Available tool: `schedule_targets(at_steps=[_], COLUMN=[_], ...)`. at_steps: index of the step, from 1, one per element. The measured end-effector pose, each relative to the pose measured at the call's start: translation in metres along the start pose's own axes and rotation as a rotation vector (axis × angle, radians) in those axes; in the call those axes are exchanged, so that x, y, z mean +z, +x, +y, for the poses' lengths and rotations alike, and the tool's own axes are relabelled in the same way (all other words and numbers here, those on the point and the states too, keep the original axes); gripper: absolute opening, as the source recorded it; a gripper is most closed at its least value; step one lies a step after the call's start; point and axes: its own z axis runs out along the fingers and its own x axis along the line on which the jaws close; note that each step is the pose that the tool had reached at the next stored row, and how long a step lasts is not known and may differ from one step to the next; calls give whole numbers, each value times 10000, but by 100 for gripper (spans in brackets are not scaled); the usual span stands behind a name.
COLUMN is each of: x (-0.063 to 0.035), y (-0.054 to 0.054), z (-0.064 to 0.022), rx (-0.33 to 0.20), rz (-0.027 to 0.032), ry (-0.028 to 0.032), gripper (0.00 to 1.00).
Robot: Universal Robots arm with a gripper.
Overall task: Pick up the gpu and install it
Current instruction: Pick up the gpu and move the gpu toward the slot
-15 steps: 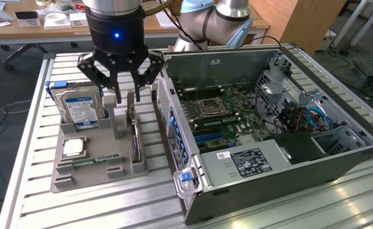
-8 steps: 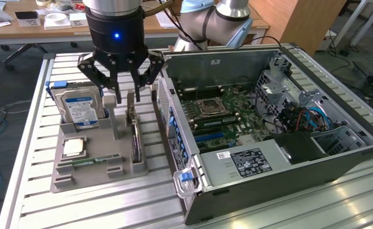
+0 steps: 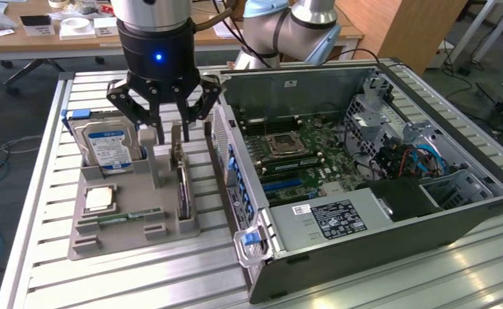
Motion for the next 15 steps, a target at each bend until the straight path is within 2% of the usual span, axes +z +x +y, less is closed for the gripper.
schedule_targets(at_steps=[5,15], x=[41,43], y=[1,1], z=[-2,-2], rx=[-1,0], rz=[1,0], ry=[1,0], gripper=[42,42])
